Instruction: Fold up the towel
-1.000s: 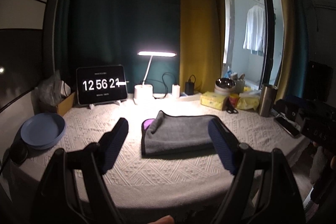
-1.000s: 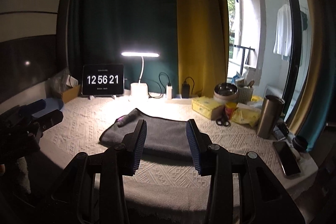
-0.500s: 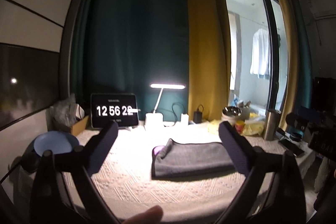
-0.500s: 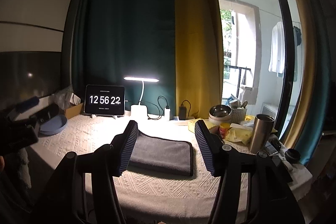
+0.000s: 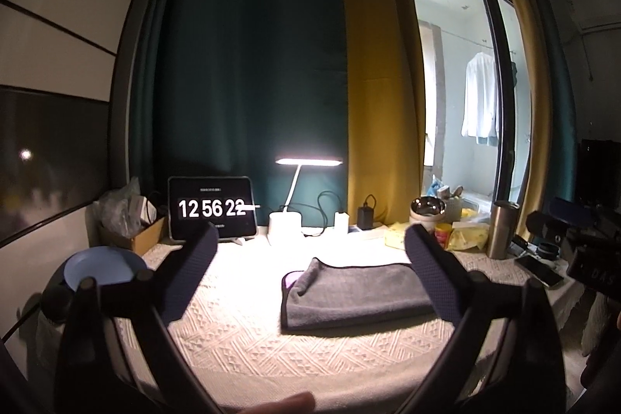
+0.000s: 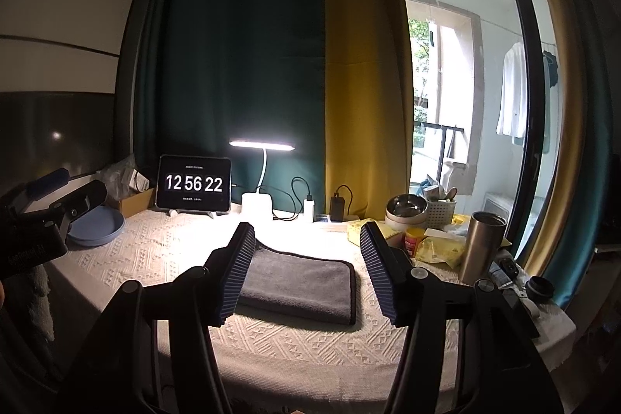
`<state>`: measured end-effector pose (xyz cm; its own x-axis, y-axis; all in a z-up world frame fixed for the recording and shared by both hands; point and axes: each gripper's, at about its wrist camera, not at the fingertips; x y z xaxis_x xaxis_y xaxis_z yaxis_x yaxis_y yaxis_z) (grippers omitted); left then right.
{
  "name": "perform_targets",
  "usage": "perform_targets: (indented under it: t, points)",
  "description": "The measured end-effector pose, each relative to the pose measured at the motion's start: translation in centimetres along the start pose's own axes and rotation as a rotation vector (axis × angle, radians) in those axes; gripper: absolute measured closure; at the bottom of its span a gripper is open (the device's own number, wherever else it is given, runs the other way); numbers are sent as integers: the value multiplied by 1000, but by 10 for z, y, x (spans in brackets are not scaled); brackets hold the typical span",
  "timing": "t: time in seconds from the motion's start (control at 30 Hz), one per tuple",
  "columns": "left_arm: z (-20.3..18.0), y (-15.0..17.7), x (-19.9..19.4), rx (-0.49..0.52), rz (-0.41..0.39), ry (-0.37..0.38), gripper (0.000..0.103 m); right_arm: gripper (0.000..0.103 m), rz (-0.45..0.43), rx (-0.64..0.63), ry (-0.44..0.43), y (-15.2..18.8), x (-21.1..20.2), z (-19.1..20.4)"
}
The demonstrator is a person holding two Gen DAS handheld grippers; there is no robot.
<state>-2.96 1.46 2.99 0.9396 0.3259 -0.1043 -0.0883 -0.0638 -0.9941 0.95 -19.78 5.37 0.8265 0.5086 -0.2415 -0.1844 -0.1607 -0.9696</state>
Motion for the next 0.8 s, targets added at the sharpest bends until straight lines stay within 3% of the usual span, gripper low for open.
perform_targets:
  t: [0.8]
  points:
    - [-1, 2, -1, 2, 8, 0, 5, 43, 4, 1, 0, 1, 1, 0]
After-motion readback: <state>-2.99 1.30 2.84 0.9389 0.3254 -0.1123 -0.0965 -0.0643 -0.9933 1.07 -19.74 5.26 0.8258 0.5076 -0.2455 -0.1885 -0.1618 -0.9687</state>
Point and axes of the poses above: each gripper's, at about its wrist camera, not at the fingertips, and x roughly the way its jaws point, z to its left, y to its underside, and after that the axes turned 13 degrees about -y, right-handed
